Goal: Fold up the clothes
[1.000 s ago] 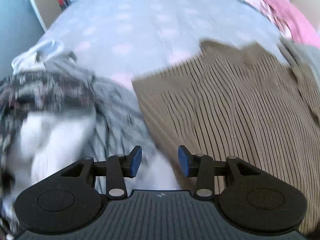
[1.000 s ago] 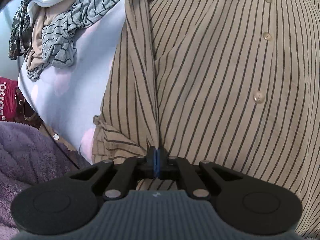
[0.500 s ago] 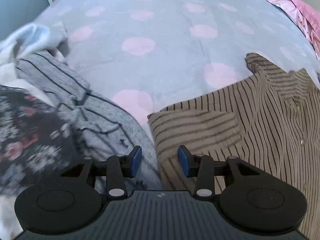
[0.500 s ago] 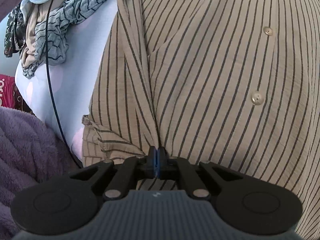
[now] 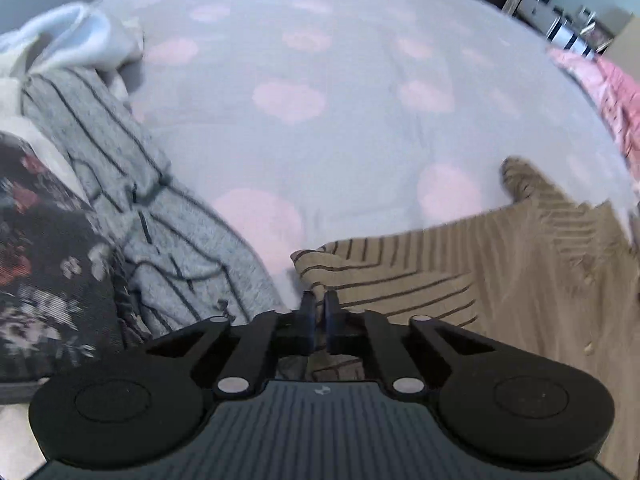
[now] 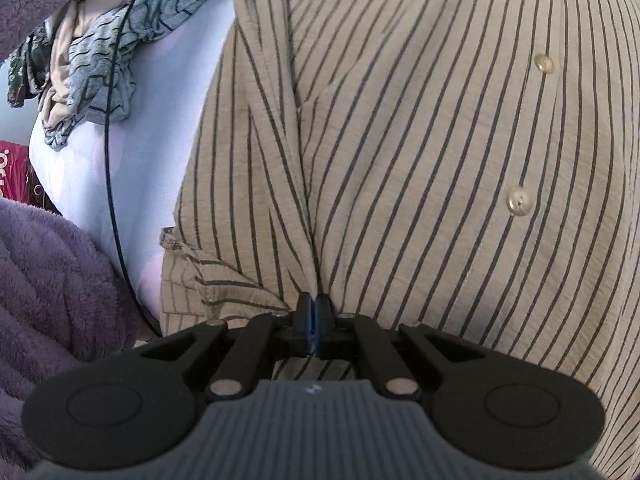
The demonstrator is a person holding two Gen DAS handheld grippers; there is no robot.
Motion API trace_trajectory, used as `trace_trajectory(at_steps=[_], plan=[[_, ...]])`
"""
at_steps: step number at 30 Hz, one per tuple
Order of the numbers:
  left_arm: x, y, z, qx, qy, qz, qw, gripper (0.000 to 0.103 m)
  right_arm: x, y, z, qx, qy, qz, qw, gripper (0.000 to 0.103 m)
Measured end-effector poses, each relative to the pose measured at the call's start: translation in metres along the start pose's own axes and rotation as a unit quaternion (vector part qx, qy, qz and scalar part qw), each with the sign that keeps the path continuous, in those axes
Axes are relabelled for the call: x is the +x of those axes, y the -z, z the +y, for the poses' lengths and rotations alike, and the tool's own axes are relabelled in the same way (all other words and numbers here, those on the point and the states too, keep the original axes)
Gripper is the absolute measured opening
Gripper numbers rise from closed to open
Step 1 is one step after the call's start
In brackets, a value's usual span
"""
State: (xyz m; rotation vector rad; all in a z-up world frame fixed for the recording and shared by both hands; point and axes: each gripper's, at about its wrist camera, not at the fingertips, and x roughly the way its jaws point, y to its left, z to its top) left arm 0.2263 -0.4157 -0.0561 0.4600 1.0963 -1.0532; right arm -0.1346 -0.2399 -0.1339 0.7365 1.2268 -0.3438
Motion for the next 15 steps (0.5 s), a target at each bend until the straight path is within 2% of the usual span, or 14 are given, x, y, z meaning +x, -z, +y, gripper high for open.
trace_trajectory(at_steps=[6, 15], plan=[[-0.035, -0.008, -0.024, 0.011, 0.006, -0.036, 0.9993, 0.0, -0.022, 0.011, 0.009, -0.014, -0.004, -0.033, 0.999, 0.002], [-0.071, -0.015, -0.094, 0.063, -0.005, -0.075, 0.9952, 0.0, -0.051, 0.033, 0.01, -0.006, -0.086, -0.069, 0.994, 0.001]])
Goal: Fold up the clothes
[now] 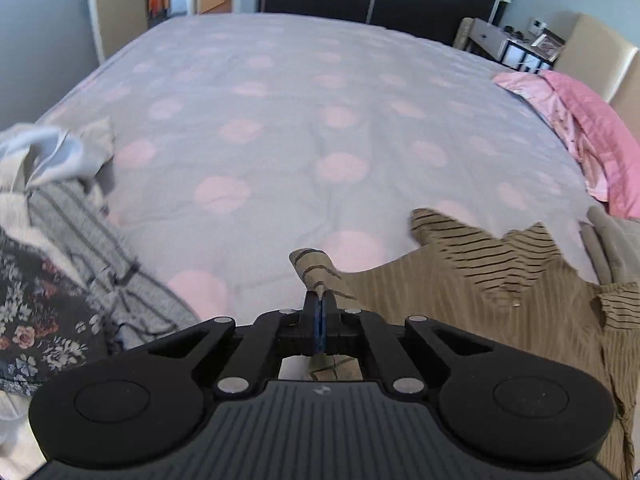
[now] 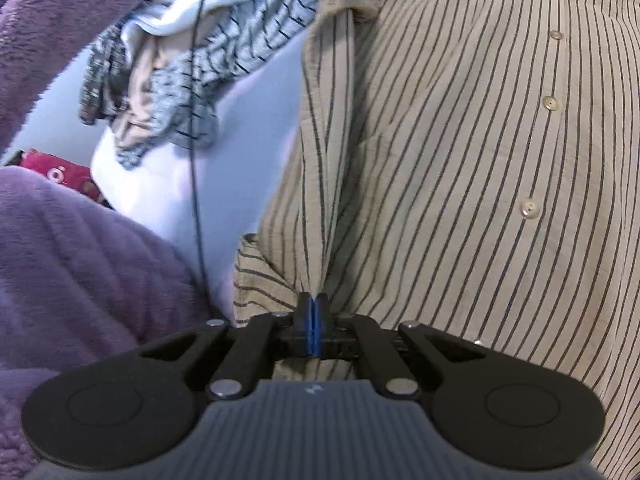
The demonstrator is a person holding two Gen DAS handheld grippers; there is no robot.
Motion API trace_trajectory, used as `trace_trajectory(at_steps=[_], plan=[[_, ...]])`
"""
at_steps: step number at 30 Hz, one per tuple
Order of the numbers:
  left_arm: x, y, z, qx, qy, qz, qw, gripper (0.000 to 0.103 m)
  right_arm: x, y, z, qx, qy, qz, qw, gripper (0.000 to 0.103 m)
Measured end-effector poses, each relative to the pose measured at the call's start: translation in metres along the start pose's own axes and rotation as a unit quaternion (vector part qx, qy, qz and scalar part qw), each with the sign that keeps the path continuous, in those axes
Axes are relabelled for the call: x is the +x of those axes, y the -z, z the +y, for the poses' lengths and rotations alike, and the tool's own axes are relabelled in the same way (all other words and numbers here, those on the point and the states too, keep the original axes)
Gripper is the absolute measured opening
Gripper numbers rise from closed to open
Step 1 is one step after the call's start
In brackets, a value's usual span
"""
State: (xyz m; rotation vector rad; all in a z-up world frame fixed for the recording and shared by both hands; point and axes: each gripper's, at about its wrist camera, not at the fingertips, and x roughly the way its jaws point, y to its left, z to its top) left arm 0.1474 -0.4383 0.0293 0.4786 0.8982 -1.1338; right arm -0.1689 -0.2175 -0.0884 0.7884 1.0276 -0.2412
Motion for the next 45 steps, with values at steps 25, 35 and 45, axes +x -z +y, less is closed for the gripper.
trace_trajectory(at_steps=[25, 35, 45], plan=[[0.066, 0.018, -0.199, 0.142, -0.047, 0.049, 0.9876, 0.0, -0.035, 0.044, -0.055, 0.084, -0.043, 0.009, 0.995, 0.001], [0.029, 0.009, -0.128, 0.102, -0.091, 0.031, 0.9901, 0.0, -0.029, 0.034, -0.024, 0.032, -0.067, 0.014, 0.997, 0.001], [0.033, 0.015, -0.074, 0.091, -0.155, 0.029, 0.9833, 0.0, -0.001, 0.02, -0.021, 0.052, -0.084, 0.04, 0.994, 0.001]])
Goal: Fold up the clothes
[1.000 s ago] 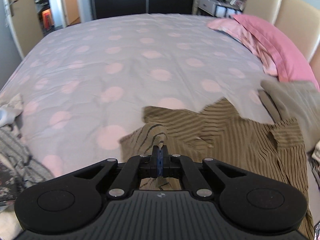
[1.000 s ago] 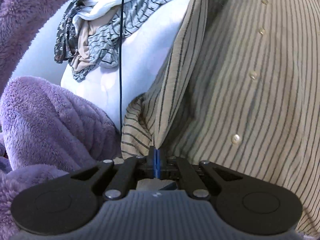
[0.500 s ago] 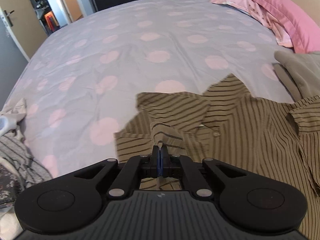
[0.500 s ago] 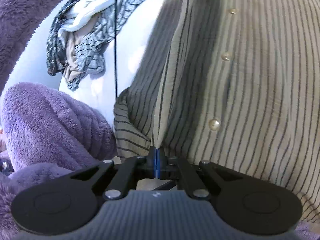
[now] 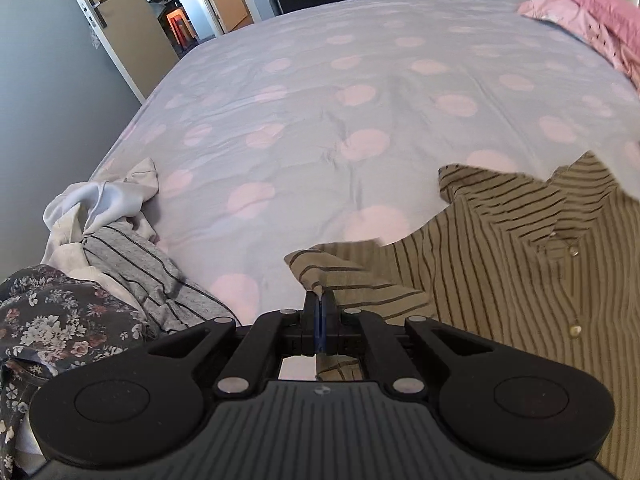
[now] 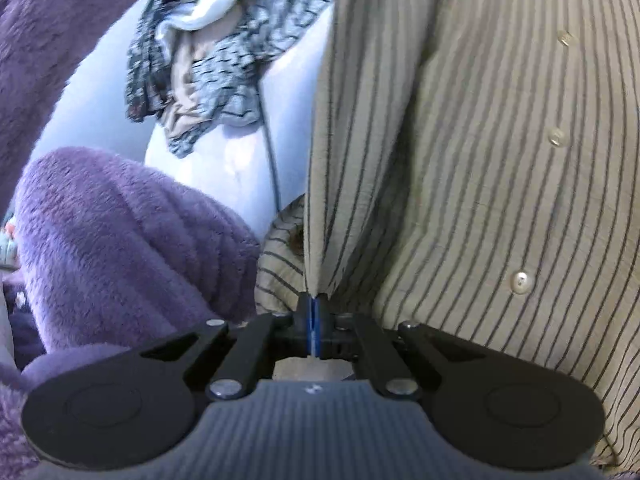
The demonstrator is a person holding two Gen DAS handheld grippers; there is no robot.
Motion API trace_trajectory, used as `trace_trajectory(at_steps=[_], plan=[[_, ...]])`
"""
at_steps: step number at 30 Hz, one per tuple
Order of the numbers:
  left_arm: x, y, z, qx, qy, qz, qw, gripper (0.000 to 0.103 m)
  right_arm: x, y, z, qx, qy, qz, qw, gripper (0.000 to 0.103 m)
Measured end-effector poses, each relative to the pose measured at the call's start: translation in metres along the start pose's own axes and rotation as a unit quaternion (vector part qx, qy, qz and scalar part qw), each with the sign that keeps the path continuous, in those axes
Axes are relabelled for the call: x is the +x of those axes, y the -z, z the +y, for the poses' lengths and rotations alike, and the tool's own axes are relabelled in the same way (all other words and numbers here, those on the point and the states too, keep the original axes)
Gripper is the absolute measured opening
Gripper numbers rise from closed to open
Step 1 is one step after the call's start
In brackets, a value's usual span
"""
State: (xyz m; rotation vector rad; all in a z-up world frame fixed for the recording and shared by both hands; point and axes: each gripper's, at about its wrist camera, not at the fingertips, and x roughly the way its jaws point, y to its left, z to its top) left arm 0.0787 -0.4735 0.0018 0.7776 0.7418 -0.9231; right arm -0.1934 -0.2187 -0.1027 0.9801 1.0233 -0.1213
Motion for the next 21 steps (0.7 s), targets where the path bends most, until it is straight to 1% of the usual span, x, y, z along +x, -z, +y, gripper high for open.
trace_trajectory(at_steps=[2, 4, 9, 12, 16, 21], plan=[[0.003, 0.0, -0.012, -0.001, 0.019, -0.004, 0.9998, 0.0, 0.0, 0.0, -0.008, 0.016, 0.004, 0.001, 1.0, 0.001], [0.005, -0.001, -0.029, 0.009, 0.031, -0.005, 0.9995, 0.0, -0.001, 0.002, -0.015, 0.029, 0.01, 0.003, 1.0, 0.001], [0.002, -0.009, -0.082, 0.041, 0.071, -0.013, 0.9965, 0.0, -0.01, 0.006, -0.024, 0.031, 0.018, -0.005, 0.999, 0.001], [0.007, -0.01, -0.117, 0.073, 0.08, -0.007, 0.9941, 0.0, -0.013, 0.01, -0.034, 0.042, 0.019, -0.007, 0.999, 0.001], [0.02, -0.006, -0.156, 0.099, 0.089, 0.004, 0.9911, 0.0, -0.013, 0.015, -0.051, 0.067, 0.02, -0.002, 0.998, 0.001], [0.035, 0.0, -0.188, 0.12, 0.095, 0.017, 0.988, 0.0, -0.014, 0.018, -0.061, 0.076, 0.016, 0.004, 0.997, 0.001]])
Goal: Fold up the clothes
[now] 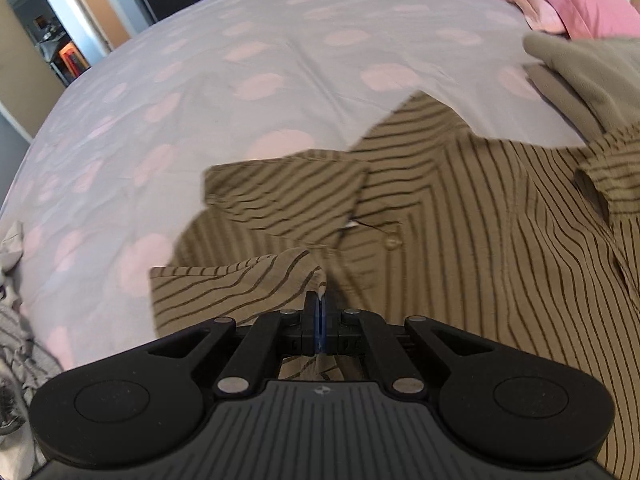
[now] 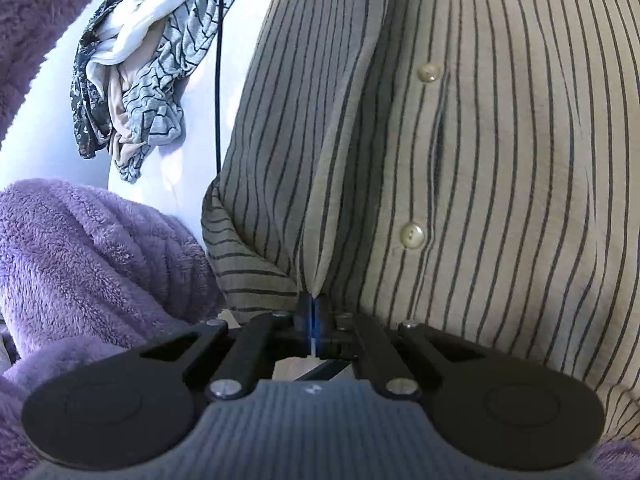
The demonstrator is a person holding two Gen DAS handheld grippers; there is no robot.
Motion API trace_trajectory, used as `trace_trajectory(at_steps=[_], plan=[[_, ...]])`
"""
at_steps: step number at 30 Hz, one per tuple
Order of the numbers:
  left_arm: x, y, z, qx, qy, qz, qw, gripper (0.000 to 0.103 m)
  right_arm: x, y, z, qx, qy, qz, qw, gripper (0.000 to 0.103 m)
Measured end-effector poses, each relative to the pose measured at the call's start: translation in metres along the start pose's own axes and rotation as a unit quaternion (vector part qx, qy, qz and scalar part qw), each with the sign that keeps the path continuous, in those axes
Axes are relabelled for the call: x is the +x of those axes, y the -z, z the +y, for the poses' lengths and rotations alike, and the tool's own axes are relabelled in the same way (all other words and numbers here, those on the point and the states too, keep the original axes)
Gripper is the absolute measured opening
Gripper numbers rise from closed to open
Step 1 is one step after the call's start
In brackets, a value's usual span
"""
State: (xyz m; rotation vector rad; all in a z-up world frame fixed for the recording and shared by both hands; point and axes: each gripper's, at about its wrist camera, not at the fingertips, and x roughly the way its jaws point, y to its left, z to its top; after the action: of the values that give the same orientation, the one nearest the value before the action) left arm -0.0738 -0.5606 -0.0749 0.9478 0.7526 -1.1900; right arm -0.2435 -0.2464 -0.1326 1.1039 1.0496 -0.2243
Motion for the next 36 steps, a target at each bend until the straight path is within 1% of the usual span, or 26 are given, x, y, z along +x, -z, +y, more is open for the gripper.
trace_trajectory(at_steps=[5, 9, 12, 14, 15, 16, 17, 18, 21, 24, 26, 28, 29, 33, 36], plan=[[0.009, -0.005, -0.013, 0.008, 0.016, 0.005, 0.9998, 0.0, -0.004, 0.0, -0.005, 0.005, 0.002, -0.004, 1.0, 0.001], [0.021, -0.006, -0.019, 0.012, 0.012, 0.012, 0.9998, 0.0, -0.006, 0.0, -0.019, 0.026, 0.015, -0.003, 1.0, 0.001], [0.031, -0.002, -0.02, 0.014, 0.019, 0.023, 0.9994, 0.001, -0.004, -0.001, -0.025, 0.033, 0.026, 0.003, 0.999, 0.001], [0.034, 0.001, -0.021, 0.019, 0.023, 0.027, 0.9992, 0.002, -0.003, -0.003, -0.024, 0.029, 0.029, 0.005, 0.999, 0.001], [0.032, 0.002, -0.021, 0.021, 0.022, 0.026, 0.9992, 0.009, -0.001, -0.005, -0.023, 0.026, 0.034, 0.006, 0.999, 0.001], [0.03, 0.003, -0.021, 0.021, 0.027, 0.026, 0.9991, 0.013, 0.001, -0.005, -0.023, 0.022, 0.04, 0.007, 0.999, 0.001], [0.026, 0.003, -0.019, 0.019, 0.033, 0.026, 0.9989, 0.022, 0.002, -0.006, -0.022, 0.021, 0.045, 0.008, 0.999, 0.001], [0.022, 0.004, -0.018, 0.018, 0.04, 0.026, 0.9987, 0.025, 0.003, -0.006, -0.022, 0.021, 0.05, 0.009, 0.998, 0.002], [-0.002, 0.008, -0.015, 0.026, 0.065, 0.015, 0.9974, 0.025, 0.008, -0.005, -0.024, 0.02, 0.072, 0.014, 0.997, 0.002], [-0.035, 0.018, -0.012, 0.04, 0.075, -0.008, 0.9964, 0.025, 0.009, -0.003, -0.023, 0.02, 0.074, 0.015, 0.997, 0.002], [-0.057, 0.029, -0.006, 0.046, 0.086, -0.021, 0.995, 0.025, 0.01, -0.001, -0.021, 0.017, 0.078, 0.013, 0.997, 0.002], [-0.079, 0.046, 0.0, 0.056, 0.093, -0.031, 0.9936, 0.025, 0.01, 0.001, -0.021, 0.012, 0.082, 0.014, 0.996, 0.005], [-0.09, 0.058, 0.002, 0.063, 0.096, -0.035, 0.9927, 0.025, 0.01, 0.002, -0.021, 0.011, 0.084, 0.014, 0.996, 0.005], [-0.127, 0.118, 0.017, 0.097, 0.111, -0.047, 0.9879, 0.025, 0.007, 0.005, -0.025, 0.014, 0.087, 0.008, 0.996, 0.006], [-0.148, 0.168, 0.028, 0.13, 0.111, -0.044, 0.9842, 0.025, 0.003, 0.009, -0.021, 0.003, 0.098, 0.001, 0.995, 0.007]])
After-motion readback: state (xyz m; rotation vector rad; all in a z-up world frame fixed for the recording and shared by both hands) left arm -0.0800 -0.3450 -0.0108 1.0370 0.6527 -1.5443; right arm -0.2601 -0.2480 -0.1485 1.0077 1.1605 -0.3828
